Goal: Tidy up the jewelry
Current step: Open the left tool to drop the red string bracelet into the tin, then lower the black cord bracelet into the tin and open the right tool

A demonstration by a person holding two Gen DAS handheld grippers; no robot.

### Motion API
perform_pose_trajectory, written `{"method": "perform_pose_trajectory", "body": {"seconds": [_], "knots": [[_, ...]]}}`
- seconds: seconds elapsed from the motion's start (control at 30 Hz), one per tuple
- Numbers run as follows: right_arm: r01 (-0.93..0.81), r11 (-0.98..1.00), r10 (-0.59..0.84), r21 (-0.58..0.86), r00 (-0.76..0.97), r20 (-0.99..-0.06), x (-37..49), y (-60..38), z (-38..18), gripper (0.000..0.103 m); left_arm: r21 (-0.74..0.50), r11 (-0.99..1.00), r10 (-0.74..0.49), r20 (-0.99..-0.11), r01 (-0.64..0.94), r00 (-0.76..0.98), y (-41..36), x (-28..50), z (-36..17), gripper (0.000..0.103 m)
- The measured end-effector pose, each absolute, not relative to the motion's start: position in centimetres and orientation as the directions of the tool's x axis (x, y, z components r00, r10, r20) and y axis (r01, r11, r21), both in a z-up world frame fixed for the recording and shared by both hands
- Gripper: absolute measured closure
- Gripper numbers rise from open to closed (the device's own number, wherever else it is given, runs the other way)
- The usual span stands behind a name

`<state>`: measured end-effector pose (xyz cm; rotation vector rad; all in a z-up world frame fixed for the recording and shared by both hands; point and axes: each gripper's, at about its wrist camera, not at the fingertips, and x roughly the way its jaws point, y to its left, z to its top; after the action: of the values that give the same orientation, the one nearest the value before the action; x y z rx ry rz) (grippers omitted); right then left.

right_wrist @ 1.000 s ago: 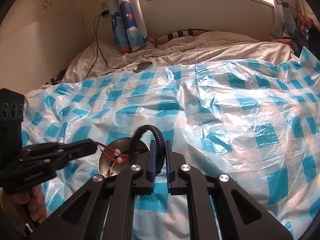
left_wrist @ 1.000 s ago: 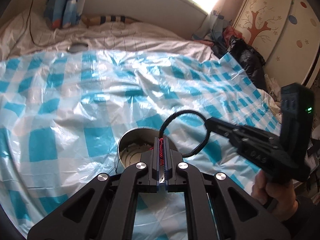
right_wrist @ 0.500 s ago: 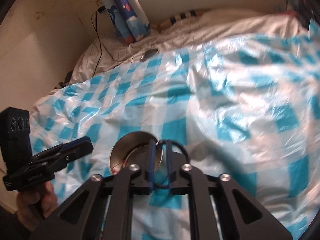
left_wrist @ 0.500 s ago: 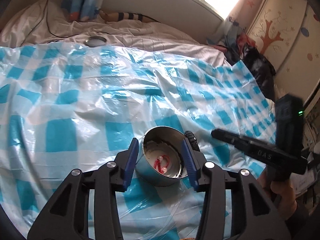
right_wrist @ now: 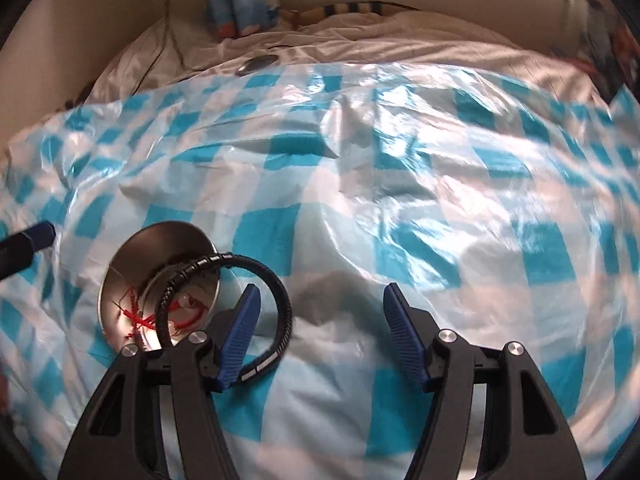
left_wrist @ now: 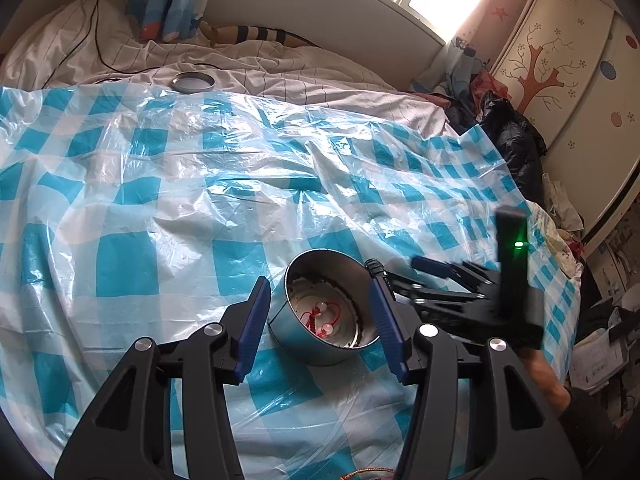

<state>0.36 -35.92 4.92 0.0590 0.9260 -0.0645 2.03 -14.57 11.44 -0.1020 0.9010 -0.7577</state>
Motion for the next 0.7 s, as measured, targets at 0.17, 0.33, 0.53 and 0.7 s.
{"method": "perform_pose_trajectory", "body": {"seconds": [0.17, 0.33, 0.53, 0.7], "knots": [[0.009, 1.000, -0.001, 0.005, 0.631, -0.776, 1.2, -36.1, 3.9, 0.063, -0.386, 0.744, -0.632, -0.671, 0.545, 0.387, -14.3, 2.2, 11.3, 0.051], [-0.097, 0.994, 0.096, 0.047, 0.593, -0.799, 1.1, -36.2, 3.2, 0.070, -0.388, 0.748, -0.627, -0.680, 0.538, 0.381, -14.2, 2.4, 11.0, 0.050], [-0.082, 0.996, 0.022, -0.041, 0.648, -0.761, 0.3, -35.8, 4.3, 0.088, -0.388, 0.749, -0.626, -0.681, 0.537, 0.380, -14.2, 2.4, 10.9, 0.049], [-0.133, 0.989, 0.039, -0.062, 0.647, -0.762, 0.5, -35.1, 3.6, 0.088, -0.393, 0.752, -0.623, -0.686, 0.529, 0.376, -14.2, 2.5, 10.7, 0.048]]}}
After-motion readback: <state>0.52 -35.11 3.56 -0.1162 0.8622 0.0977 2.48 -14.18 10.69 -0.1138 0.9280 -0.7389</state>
